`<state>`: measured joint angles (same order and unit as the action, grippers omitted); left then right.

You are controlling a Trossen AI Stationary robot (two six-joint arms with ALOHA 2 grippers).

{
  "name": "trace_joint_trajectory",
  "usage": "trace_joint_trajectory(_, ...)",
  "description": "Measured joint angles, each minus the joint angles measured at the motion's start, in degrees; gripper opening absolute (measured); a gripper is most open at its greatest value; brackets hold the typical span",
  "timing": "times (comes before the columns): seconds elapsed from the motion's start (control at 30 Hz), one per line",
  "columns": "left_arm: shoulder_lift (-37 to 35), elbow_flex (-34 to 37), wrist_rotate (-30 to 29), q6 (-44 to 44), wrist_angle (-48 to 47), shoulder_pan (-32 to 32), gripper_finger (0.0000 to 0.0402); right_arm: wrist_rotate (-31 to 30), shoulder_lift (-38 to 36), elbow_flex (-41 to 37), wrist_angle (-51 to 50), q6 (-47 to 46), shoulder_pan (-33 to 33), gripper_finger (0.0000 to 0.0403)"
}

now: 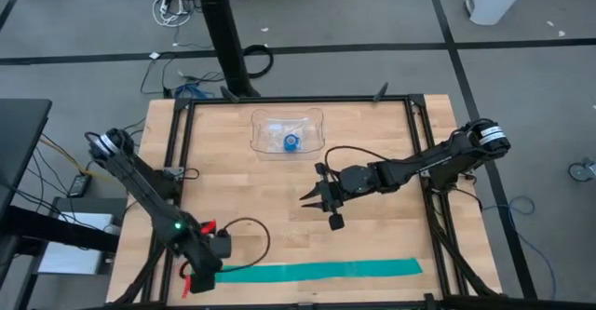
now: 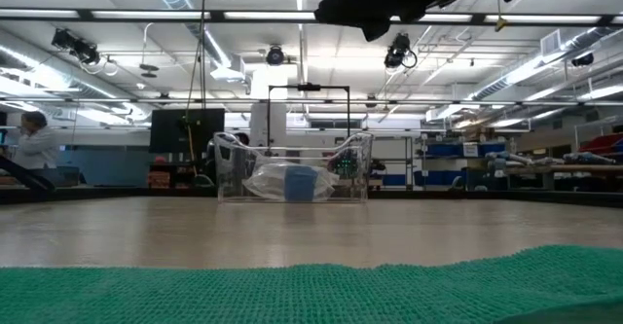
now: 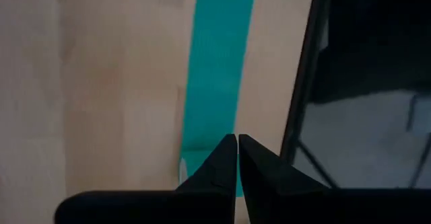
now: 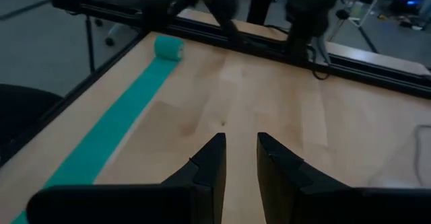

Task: Roll bandage
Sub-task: Roll the green bandage

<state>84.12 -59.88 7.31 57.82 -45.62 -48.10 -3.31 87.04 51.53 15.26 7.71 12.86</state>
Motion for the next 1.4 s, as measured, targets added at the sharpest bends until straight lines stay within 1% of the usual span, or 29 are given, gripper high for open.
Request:
trace_joint_trajectory(0.2,3.74,0.00,3.21,-1.60,0.64,-2.14,0.0023,-0.07,0.00,0.00,-0.69,0.01,-1.68,0.0073)
trace_joint_trajectory(0.4,4.28,0.00,5.94,-0.36,-0.61,-4.03,0.0023,-0.07,-0.01,0.00,-0.74,-0.01,-2.43,0.0073)
trace_joint_trajectory(0.57,4.37,0.00,6.46,0.29,-0.43,-5.08,0.0023,-0.04,-0.01,0.00,-0.91,-0.40,-2.53,0.0073)
trace_joint_trajectory(0.8,4.37,0.00,4.93,1.36,-0.55,-6.36,0.0023,-0.07,-0.01,0.00,-1.06,-0.34,-2.53,0.0072)
trace_joint_trajectory(1.03,4.37,0.00,0.09,1.28,-1.48,-7.76,0.0023,-0.04,0.01,0.00,-1.27,-0.44,-2.53,0.0067)
trace_joint_trajectory(1.4,4.39,0.17,-1.61,1.05,-3.13,-7.95,0.0023,-0.04,0.01,0.00,-2.55,-0.03,-2.53,0.0064)
